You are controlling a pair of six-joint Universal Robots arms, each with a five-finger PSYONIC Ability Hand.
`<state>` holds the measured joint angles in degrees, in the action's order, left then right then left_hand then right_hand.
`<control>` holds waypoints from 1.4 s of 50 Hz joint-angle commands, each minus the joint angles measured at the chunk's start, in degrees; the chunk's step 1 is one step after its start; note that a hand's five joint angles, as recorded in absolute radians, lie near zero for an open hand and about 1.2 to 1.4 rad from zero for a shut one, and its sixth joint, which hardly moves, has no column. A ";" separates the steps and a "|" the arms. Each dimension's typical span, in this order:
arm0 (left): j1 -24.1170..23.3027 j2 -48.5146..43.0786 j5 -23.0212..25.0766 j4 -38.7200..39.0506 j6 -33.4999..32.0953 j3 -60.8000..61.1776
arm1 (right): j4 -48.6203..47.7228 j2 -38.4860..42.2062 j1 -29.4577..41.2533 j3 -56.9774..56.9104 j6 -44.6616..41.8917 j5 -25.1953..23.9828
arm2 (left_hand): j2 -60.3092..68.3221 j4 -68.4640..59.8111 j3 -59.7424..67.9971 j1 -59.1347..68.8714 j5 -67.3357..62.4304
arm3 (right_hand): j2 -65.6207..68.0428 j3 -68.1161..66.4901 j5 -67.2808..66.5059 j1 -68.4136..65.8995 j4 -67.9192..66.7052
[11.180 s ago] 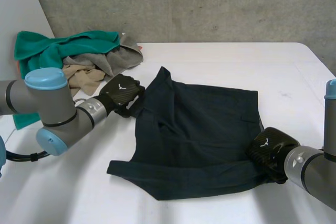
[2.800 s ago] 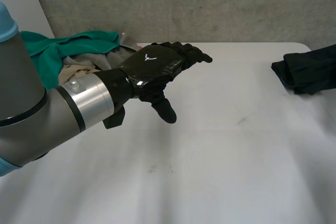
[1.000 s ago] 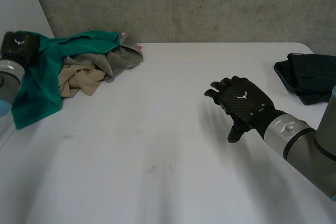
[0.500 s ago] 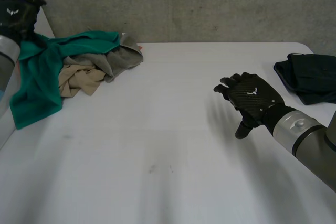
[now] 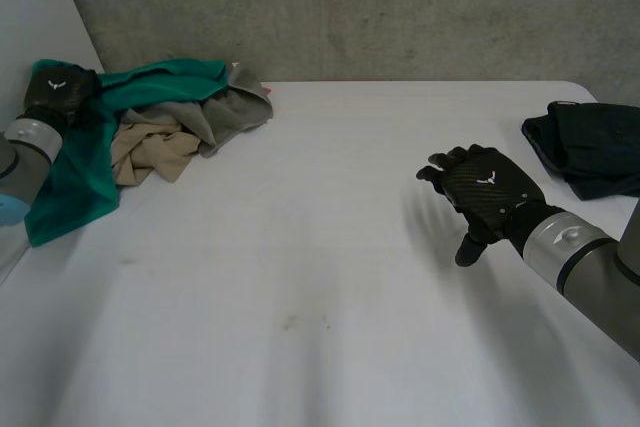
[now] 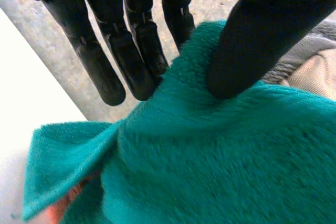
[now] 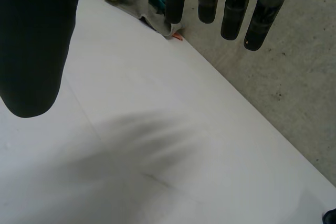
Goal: Fold the laundry.
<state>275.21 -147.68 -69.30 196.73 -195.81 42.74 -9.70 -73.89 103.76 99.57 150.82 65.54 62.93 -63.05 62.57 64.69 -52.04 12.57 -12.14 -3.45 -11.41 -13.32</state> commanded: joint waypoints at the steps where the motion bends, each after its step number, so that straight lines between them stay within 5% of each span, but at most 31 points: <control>1: -3.35 7.82 -8.21 4.88 -0.89 3.38 | -0.76 0.41 -0.75 -0.16 -0.26 0.12 | 17.07 -16.95 17.43 15.31 -17.96 | -2.57 2.14 3.45 1.41 3.32; 7: -7.66 19.34 -9.63 11.48 0.34 12.53 | -0.85 0.41 -1.28 -0.25 -0.26 0.12 | 17.07 -16.95 17.43 15.31 -17.96 | -2.57 2.14 3.45 1.41 3.32; 12: -16.18 29.98 -8.84 11.49 4.99 21.05 | -0.85 0.33 -2.07 -0.16 -0.17 0.12 | 17.07 -16.95 17.43 15.31 -17.96 | -2.57 2.14 3.45 1.41 3.32; 23: -34.73 42.48 2.84 6.04 19.41 42.42 | -1.02 -0.20 -3.65 -1.04 0.53 0.20 | 17.07 -16.95 17.43 15.31 -17.96 | -2.57 2.14 3.45 1.41 3.32; 24: -36.65 41.87 3.81 5.34 19.06 43.90 | -1.02 -0.29 -3.65 -1.04 0.53 0.20 | -16.38 16.50 -16.02 -18.14 15.49 | -2.57 2.14 3.45 1.41 3.32; 26: -38.42 40.99 4.08 4.55 18.27 44.53 | -1.02 -0.46 -3.65 -1.13 0.62 0.20 | -52.93 53.05 -52.57 -54.69 52.04 | -2.57 2.14 3.45 1.41 3.32; 28: -40.01 40.46 4.08 3.93 16.70 44.54 | -1.02 -0.46 -3.65 -1.22 0.62 0.20 | -49.90 50.02 -49.54 -51.65 49.00 | -2.57 2.14 3.45 1.41 3.32; 35: -38.09 40.98 2.50 3.75 12.56 43.66 | -1.02 -0.73 -3.83 -2.09 0.71 0.29 | -50.02 50.15 -49.67 -51.78 49.13 | -2.57 2.14 3.45 1.41 3.32; 43: -32.98 41.51 -6.90 -0.46 11.85 44.27 | 0.56 -0.82 -3.92 -4.29 0.27 -0.41 | -49.18 49.31 -48.83 -50.94 48.29 | -2.57 2.14 3.45 1.41 3.32; 48: -31.15 40.81 -11.29 -3.19 11.24 43.66 | 9.75 -0.82 -3.91 -7.27 0.09 -0.59 | -49.02 49.14 -48.66 -50.78 48.12 | -2.57 2.14 3.45 1.41 3.32; 58: -23.59 31.32 -10.69 -3.98 -2.98 38.30 | 22.71 -0.55 -0.32 -8.08 3.78 -0.15 | -47.67 47.79 -47.31 -49.43 46.77 | -2.57 2.14 3.45 1.41 3.32; 64: -18.14 23.86 -4.82 -6.96 -14.23 33.56 | 18.16 -0.55 7.06 -3.42 2.82 0.81 | -47.17 47.29 -46.81 -48.92 46.27 | -2.57 2.14 3.45 1.41 3.32; 70: -15.93 20.51 3.02 -10.22 -18.64 31.79 | 9.97 0.06 9.35 0.71 -0.16 3.54 | -47.00 47.12 -46.64 -48.75 46.10 | -2.57 2.14 3.45 1.41 3.32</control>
<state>256.51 -123.12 -73.70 189.63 -208.89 76.84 8.00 -74.34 110.12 95.99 153.24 66.63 13.72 -13.58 13.88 13.32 -3.40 12.57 -12.14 -3.44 -11.41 -13.32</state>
